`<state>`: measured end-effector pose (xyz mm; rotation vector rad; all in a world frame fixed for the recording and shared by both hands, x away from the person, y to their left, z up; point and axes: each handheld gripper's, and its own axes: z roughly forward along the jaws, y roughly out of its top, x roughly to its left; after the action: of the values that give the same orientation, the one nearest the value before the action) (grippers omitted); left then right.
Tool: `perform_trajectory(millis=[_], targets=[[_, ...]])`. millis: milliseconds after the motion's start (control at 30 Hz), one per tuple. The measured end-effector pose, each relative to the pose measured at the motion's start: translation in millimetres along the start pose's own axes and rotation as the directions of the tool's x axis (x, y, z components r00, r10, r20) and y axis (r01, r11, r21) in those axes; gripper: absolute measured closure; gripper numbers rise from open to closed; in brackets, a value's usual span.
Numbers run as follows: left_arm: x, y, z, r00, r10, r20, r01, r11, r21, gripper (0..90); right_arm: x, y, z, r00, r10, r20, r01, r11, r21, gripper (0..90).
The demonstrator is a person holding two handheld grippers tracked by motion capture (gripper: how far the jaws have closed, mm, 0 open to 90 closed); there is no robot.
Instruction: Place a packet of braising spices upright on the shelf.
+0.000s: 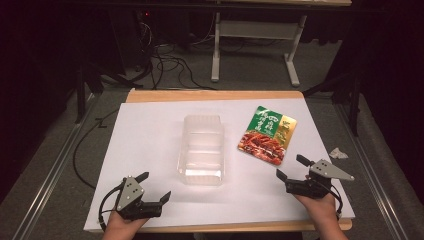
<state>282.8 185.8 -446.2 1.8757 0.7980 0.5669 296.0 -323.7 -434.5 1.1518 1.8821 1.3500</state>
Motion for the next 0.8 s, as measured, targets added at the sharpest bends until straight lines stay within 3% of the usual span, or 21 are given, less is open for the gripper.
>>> perform_trajectory(millis=[567,700,800], targets=[[2.2,-1.8,-0.7,1.0000,-0.004,-0.005,0.004,1.0000,0.005,7.1,-9.2,-6.7,6.8,0.9994,0.030,0.018,-0.030,0.9992,0.027,9.8],[1.5,-1.5,0.3,1.0000,0.001,-0.003,-0.001,1.0000,0.008,7.1,-14.1,-8.4,13.9,0.9969,0.074,0.029,-0.075,0.9963,0.042,10.1],[1.5,-1.5,1.2,1.0000,0.002,-0.002,-0.002,0.9999,0.011,7.1,-19.8,-10.2,27.6,0.9902,0.125,0.062,-0.129,0.9889,0.073,11.4]])
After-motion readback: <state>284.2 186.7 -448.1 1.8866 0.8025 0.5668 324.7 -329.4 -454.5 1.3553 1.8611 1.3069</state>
